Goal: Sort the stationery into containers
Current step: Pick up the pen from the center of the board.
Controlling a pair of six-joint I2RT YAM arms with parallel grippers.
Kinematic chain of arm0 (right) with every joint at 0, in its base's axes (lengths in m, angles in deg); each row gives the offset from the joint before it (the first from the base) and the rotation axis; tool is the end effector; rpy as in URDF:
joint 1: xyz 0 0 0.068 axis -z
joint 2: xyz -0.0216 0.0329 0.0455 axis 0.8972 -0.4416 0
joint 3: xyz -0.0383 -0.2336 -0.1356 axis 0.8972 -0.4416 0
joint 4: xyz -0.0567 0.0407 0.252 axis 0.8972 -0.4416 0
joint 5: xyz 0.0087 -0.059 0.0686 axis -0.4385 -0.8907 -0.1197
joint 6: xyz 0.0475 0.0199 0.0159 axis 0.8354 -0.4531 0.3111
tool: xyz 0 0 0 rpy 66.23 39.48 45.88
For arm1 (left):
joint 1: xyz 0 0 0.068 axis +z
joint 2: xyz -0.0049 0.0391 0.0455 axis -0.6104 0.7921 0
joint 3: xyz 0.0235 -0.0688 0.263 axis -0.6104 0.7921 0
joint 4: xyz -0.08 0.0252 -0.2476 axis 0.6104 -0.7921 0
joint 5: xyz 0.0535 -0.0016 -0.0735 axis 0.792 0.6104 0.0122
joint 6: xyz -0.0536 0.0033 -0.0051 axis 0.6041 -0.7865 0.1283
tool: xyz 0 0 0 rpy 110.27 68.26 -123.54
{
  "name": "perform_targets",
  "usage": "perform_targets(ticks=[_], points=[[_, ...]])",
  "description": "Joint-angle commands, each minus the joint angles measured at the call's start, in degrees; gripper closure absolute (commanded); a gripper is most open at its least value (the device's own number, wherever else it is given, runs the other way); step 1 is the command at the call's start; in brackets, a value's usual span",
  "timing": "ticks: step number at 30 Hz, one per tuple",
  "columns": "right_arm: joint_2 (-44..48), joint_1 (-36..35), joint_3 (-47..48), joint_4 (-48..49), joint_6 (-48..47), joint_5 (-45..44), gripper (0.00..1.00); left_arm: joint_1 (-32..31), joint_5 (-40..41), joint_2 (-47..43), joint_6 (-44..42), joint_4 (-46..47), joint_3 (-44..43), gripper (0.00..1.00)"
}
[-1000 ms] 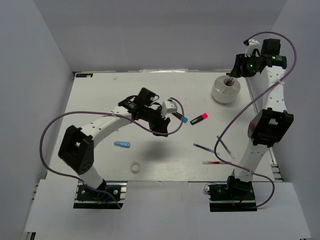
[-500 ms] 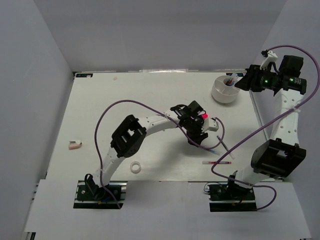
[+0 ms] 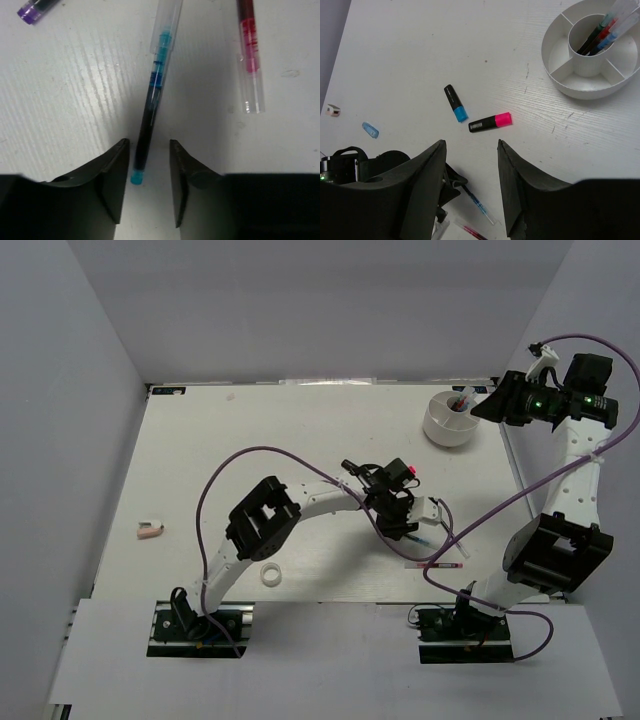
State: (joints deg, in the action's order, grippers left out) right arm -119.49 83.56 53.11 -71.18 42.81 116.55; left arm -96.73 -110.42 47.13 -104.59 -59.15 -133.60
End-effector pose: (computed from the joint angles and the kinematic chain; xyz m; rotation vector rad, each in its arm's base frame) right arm 0.3137 -0.0860 0.4032 -0.1489 2.1052 0.6170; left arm 0.2375 -0.4295 0.1533 2.0684 1.6757 -0.7778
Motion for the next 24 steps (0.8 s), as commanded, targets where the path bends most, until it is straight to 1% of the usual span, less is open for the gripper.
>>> perform_targets(ticks=[1, 2, 3, 5, 8, 11, 12, 13, 14, 15, 16, 17, 19, 21, 22, 24], points=[[-0.11, 0.53, 1.02, -0.4, -0.79, 1.85, 0.49, -0.74, 4.4, -1.01, -0.84, -0.72, 3.44, 0.54], [-0.19, 0.62, 1.2, -0.57, -0.79, 1.85, 0.49, -0.74, 4.67, -0.57, -0.84, -2.02, 3.18, 0.57], [-0.02, 0.71, 1.37, -0.92, -1.23, 2.03, 0.49, -1.26, 5.2, 0.13, -0.49, -2.47, 3.0, 0.63], [-0.19, 0.71, 1.46, -1.54, -1.76, 2.12, 0.49, -1.27, 7.04, 0.14, -0.05, -2.65, 3.96, 0.67], [-0.46, 0.88, 1.46, -2.42, -2.55, 2.29, 0.49, -1.27, 8.8, -1.79, 1.09, -1.42, 8.26, 0.77], [-0.81, 0.8, 1.29, -2.94, -2.9, 2.82, 0.49, -1.27, 9.07, -5.65, 2.59, -1.77, 13.27, 0.85], [-0.9, 0.8, 1.2, -2.95, -3.08, 3.17, 0.49, -1.27, 9.07, -8.62, 3.46, -1.42, 17.11, 0.86], [-0.98, 0.71, 1.11, -3.03, -3.16, 3.69, 0.49, -1.27, 9.07, -10.3, 3.82, -1.16, 19.15, 0.87], [-1.16, 0.62, 1.02, -2.95, -3.43, 3.96, 0.49, -0.49, 8.81, -11.89, 4.17, -1.16, 21.17, 0.9], [-1.16, 0.71, 0.94, -2.95, -3.52, 4.31, 0.49, 0.04, 8.55, -15.3, 5.13, -1.07, 23.19, 0.93], [-1.25, 0.53, 0.41, -2.68, -3.6, 4.84, 0.49, 0.05, 8.46, -16.81, 5.83, -1.33, 26.69, 0.95], [-1.25, 0.53, 0.23, -2.59, -3.6, 5.01, 0.49, 0.66, 9.15, -18.22, 6.54, -1.59, 28.56, 1.0], [-1.34, 0.36, -0.38, -2.51, -3.78, 6.07, 0.5, 1.28, 9.95, -23.38, 6.55, -2.38, 33.73, 1.0], [-1.34, 0.18, -0.82, -1.89, -3.78, 7.38, 0.5, 1.98, 10.21, -27.26, 7.86, -2.21, 36.65, 1.0], [-1.42, 0.01, -1.26, -1.72, -3.61, 7.82, 0.5, 2.51, 10.21, -30.85, 8.47, -2.3, 38.31, 1.0], [-1.42, -0.61, -1.44, -1.1, -3.34, 8.53, 0.5, 3.12, 10.91, -33.68, 11.37, -2.47, 38.77, 1.0]])
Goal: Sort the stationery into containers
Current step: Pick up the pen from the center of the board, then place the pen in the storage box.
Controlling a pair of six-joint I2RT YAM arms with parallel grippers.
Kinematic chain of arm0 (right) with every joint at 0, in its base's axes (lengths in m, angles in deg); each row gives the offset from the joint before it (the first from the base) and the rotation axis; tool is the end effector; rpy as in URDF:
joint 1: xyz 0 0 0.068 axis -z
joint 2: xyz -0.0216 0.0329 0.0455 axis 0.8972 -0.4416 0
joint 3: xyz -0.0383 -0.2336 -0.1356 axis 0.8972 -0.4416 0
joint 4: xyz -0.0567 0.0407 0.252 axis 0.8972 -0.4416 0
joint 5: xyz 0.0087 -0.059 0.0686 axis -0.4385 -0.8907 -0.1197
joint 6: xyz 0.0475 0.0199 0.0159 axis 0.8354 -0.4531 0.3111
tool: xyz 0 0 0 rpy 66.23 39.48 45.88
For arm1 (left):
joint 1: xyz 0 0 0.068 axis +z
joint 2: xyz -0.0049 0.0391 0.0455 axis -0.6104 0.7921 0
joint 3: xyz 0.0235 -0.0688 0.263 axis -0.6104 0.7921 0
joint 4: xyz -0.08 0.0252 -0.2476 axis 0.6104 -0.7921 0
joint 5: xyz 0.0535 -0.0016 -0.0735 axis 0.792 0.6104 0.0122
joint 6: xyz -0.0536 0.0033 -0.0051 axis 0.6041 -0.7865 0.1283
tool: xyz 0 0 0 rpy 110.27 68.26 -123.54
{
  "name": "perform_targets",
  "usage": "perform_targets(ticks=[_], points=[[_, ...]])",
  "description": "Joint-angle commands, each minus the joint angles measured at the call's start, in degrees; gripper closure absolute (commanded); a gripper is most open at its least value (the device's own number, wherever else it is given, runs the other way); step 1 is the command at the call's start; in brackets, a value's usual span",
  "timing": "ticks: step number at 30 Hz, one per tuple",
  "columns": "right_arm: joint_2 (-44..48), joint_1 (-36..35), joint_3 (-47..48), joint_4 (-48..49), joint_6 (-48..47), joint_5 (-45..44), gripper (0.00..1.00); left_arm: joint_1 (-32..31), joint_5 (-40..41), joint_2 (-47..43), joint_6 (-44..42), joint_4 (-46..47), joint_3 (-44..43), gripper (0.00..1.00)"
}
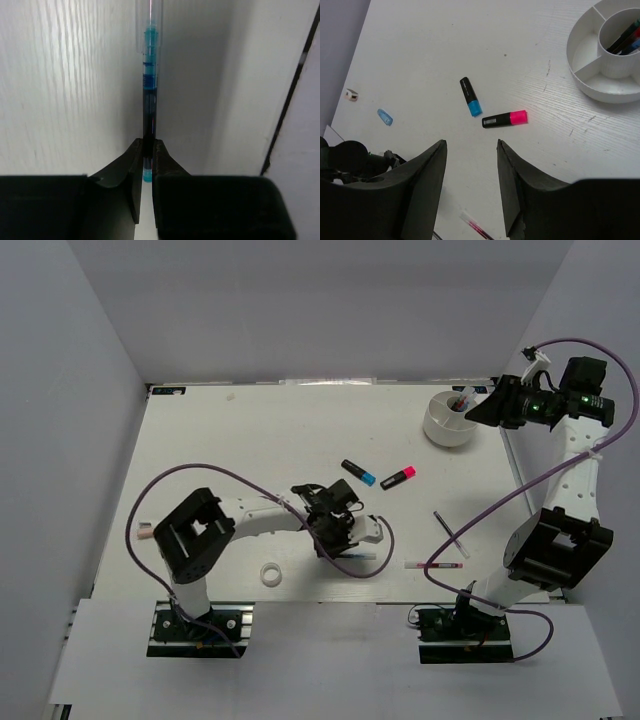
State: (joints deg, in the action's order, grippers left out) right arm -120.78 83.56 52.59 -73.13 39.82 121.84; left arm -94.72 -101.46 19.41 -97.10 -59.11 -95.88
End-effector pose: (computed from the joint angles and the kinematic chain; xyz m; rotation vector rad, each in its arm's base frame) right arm 0.3168 -0.0847 0.3927 -0.2185 2.1051 0.7197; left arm 0.1794 -0.2987 0.1623 1.9978 2.0532 -0.5732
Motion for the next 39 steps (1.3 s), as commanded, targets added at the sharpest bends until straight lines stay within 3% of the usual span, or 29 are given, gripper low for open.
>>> perform_targets(ticks=[1, 7, 15, 19, 24, 28, 39], points=[[-0.4, -0.78, -1.09, 1.02, -0.09, 3.42, 0.5, 1.9, 2.22, -7.29, 5.62, -2.34, 1.05, 1.0], [-2.59, -3.68, -1.0, -2.31, -2.1, 6.32, 0.48, 6.91, 5.02, -13.19, 15.64, -2.43, -2.37, 1.0], [-5.5, -11.93, -9.77, -1.71, 0.08, 11.85, 0.48, 10.52, 15.22, -14.34, 16.63, -1.81, -10.28, 1.0], [-8.12, -16.33, -16.99, 4.88, 6.15, 16.85, 0.47, 11.05, 15.49, -13.89, 16.54, -1.47, -11.35, 1.0], [-13.49, -19.59, -15.95, 3.66, 6.77, 21.0, 0.55, 11.05, 12.68, -13.63, 16.63, -1.73, -11.79, 1.0], [-14.63, -24.77, -15.24, 4.27, 8.09, 21.96, 0.52, 11.05, 11.36, -13.19, 16.45, -2.08, -13.1, 1.0], [-18.68, -27.95, -14.53, 7.96, 13.45, 23.63, 0.43, 9.9, 9.25, -12.49, 16.19, -2.52, -14.6, 1.0]])
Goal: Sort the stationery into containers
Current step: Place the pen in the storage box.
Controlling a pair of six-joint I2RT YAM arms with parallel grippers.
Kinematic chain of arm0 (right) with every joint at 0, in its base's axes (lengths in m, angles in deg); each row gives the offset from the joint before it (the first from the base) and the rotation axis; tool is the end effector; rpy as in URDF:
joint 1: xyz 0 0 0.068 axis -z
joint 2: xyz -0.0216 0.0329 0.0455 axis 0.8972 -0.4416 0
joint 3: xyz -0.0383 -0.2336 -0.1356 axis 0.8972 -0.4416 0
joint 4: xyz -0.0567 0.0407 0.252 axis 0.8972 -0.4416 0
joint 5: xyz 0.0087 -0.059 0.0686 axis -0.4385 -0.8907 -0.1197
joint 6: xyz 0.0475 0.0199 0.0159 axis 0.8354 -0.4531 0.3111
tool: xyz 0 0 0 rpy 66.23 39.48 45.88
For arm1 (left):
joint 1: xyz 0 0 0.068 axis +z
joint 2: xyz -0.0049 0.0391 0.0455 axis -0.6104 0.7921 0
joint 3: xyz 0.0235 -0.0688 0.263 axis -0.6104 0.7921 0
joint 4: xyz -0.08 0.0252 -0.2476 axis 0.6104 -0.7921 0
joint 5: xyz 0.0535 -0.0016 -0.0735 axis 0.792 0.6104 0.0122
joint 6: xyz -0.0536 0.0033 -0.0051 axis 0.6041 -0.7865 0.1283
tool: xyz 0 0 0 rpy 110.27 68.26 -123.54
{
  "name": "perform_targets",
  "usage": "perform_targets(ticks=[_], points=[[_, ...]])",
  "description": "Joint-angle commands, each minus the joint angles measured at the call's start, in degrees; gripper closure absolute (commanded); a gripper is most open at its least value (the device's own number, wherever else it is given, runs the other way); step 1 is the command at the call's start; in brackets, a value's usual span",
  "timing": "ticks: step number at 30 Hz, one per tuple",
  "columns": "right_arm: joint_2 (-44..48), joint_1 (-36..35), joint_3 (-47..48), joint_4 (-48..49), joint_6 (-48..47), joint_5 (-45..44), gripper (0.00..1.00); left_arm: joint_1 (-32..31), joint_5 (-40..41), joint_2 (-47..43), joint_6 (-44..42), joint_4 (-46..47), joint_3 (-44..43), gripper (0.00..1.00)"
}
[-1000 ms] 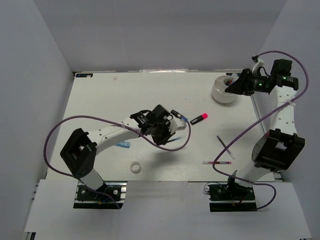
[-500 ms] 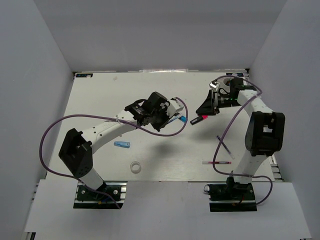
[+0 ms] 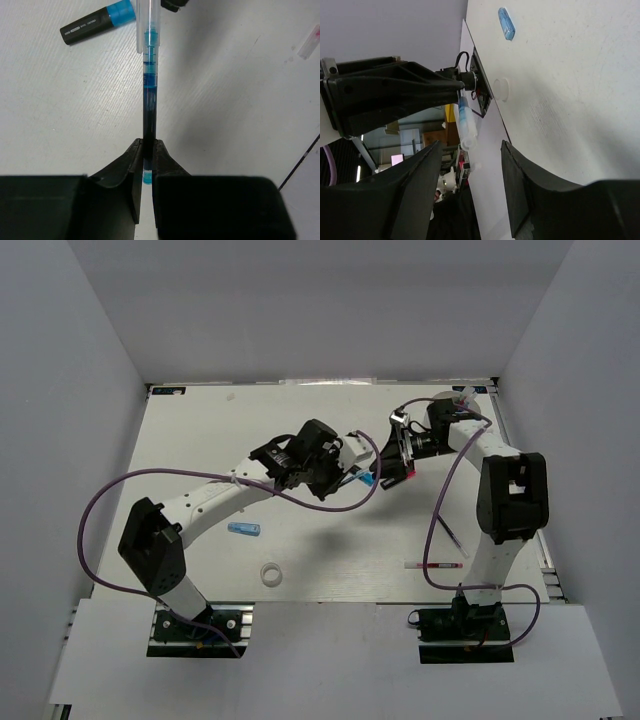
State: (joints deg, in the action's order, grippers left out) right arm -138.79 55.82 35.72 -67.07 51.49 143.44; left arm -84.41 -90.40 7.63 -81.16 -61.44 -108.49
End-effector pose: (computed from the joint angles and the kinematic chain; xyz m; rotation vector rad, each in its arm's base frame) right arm 0.3602 0.0847 0.2150 -0.3773 2.4032 1.7726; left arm 0.2391 -0.2616 0.2932 1.2766 2.1244 -0.4285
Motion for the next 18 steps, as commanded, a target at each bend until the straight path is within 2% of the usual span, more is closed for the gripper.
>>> perform_targets(ticks=[1, 6, 12, 13, 15, 16, 18], points=[[-0.84, -0.21, 2.42, 2.17, 2.3, 2.56, 0.43, -0.41, -1.81, -0.62, 0.17, -0.18, -2.07, 1.0], [-1.9, -0.82, 3.48, 2.79, 3.01, 3.36, 0.46, -0.41, -2.95, -0.36, -0.36, -0.36, -2.6, 1.0], [-1.46, -1.7, 2.87, 3.49, 3.01, 3.8, 0.63, -0.41, -2.51, -0.01, -0.27, -0.27, -2.52, 1.0], [-1.46, -1.79, 2.87, 3.49, 3.01, 3.36, 0.7, -0.41, -2.6, -0.09, -0.27, -0.18, -2.52, 1.0], [-1.37, -2.05, 3.21, 3.32, 2.66, 2.75, 0.77, -0.41, -2.78, 0.0, -0.27, -0.27, -2.43, 1.0], [-1.37, -2.14, 3.56, 2.79, 2.4, 2.13, 0.85, -0.41, -2.78, 0.0, -0.27, -0.27, -2.43, 1.0], [-1.29, -2.14, 4.01, 2.09, 1.52, 1.51, 0.91, -0.41, -2.6, -0.18, -0.27, -0.44, -2.43, 1.0]])
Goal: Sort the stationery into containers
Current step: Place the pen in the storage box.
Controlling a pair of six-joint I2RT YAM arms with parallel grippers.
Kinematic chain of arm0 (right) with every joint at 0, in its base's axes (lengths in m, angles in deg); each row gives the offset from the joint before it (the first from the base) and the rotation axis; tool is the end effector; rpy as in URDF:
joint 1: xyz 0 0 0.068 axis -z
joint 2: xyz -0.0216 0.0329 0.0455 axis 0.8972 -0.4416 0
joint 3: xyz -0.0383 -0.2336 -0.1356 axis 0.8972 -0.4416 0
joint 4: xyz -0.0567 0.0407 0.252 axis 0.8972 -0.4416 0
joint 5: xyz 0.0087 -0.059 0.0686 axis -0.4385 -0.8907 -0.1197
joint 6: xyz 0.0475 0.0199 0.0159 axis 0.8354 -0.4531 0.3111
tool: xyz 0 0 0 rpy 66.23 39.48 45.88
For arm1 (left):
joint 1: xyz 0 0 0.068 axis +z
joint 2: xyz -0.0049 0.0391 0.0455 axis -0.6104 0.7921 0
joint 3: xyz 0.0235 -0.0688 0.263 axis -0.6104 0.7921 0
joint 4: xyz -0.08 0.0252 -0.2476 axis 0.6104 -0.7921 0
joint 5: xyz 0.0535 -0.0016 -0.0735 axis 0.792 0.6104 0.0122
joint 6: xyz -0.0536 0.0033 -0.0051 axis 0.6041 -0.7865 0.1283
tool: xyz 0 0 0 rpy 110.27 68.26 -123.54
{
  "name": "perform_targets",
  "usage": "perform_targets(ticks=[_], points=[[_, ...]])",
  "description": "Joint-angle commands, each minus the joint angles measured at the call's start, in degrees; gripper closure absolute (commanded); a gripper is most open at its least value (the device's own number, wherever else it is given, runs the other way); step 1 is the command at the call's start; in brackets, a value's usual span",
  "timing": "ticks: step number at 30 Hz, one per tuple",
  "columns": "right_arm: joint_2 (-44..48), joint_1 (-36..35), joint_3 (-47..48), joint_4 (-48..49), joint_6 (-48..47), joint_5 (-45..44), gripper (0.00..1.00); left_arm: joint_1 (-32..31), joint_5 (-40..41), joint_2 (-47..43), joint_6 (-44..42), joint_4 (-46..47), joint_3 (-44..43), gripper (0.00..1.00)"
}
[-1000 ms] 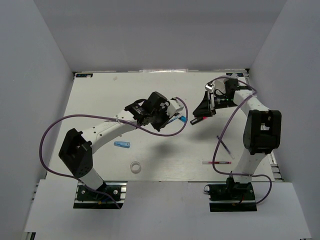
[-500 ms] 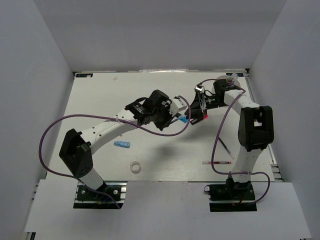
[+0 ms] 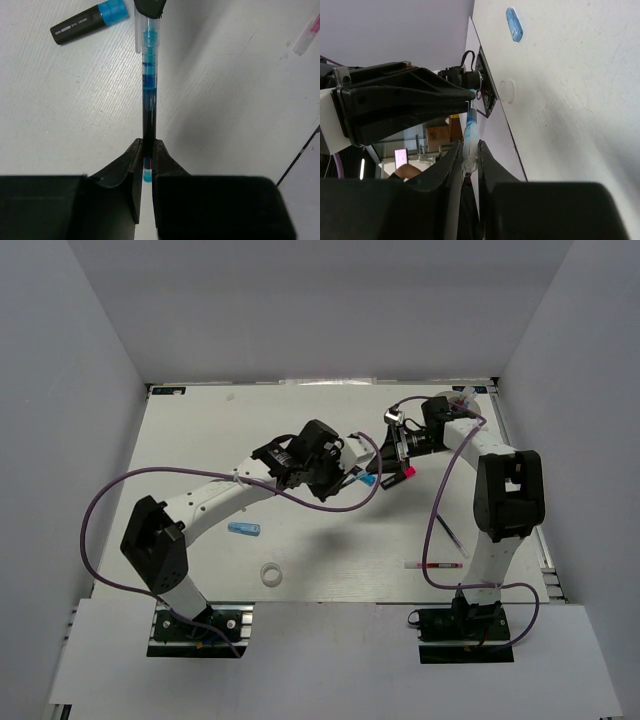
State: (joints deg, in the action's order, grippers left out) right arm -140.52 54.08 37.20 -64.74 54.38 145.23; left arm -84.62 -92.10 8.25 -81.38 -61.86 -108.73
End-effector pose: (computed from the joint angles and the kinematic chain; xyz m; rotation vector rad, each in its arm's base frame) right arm 0.3672 0.0976 0.2133 -0.3926 2.3886 1.8300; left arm 0.2384 -0.2644 0.2906 1.3037 2.1281 -0.4611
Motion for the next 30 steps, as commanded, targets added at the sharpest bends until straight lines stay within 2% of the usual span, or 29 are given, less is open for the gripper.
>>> perform_targets(ticks=[1, 2, 3, 4, 6, 11, 15, 17, 18, 20, 21, 23, 24, 26, 30], points=[[0.88, -0.13, 2.96, -0.51, -1.72, -1.33, 0.99, -0.19, -0.64, -0.79, -0.06, -0.38, -2.19, 1.0], [0.97, -0.04, 3.13, -1.39, -2.59, -2.03, 1.0, -0.19, -0.89, -0.97, -0.06, -0.64, -2.19, 0.72], [1.14, -0.04, 3.83, -1.83, -3.12, -3.43, 1.0, -0.19, -1.51, -1.05, -0.06, -1.43, -2.27, 0.33], [1.14, 0.31, 4.54, -2.62, -4.08, -4.58, 1.0, -0.19, -2.29, -1.58, -0.23, -1.78, -2.19, 0.02], [0.53, 0.66, 8.21, -7.88, -9.7, -8.95, 1.0, 0.33, -2.4, -2.54, 0.47, -1.53, -1.66, 0.02], [1.14, 4.17, 14.55, -16.14, -15.78, -15.38, 1.0, 2.0, 6.39, -5.62, 4.07, -0.38, -1.22, 0.02], [6.4, 7.42, 19.65, -15.73, -22.87, -30.57, 1.0, 5.86, 12.54, -7.29, 5.13, 0.93, 0.79, 0.02], [9.22, 7.87, 20.89, -11.88, -24.39, -38.48, 1.0, 7.01, 13.6, -7.73, 5.22, 1.73, 3.33, 0.02], [10.71, 8.3, 21.24, -9.77, -25.18, -44.34, 1.0, 7.54, 13.61, -7.65, 5.48, 1.99, 4.05, 0.02], [12.66, 8.84, 25.35, -6.32, -27.29, -48.95, 1.0, 8.42, 11.86, -7.56, 6.18, 1.99, 5.54, 0.02], [11.96, 11.36, 27.81, -5.71, -27.47, -53.76, 1.0, 9.03, 10.46, -7.47, 6.36, 2.34, 5.81, 0.02], [9.77, 12.08, 33.17, -5.88, -26.95, -58.62, 1.0, 9.56, 9.57, -7.12, 6.71, 2.52, 5.9, 0.02], [6.45, 13.57, 39.46, -6.57, -26.94, -61.34, 1.0, 9.56, 9.56, -6.69, 6.71, 2.69, 5.46, 0.02], [1.35, 14.46, 48.96, -10.26, -27.38, -63.9, 1.0, 10.09, 7.65, -5.98, 6.71, 2.35, 4.32, 0.02], [-1.84, 15.87, 51.84, -11.15, -27.47, -65.49, 1.0, 10.62, 6.14, -5.01, 6.71, 1.99, 3.53, 0.02]])
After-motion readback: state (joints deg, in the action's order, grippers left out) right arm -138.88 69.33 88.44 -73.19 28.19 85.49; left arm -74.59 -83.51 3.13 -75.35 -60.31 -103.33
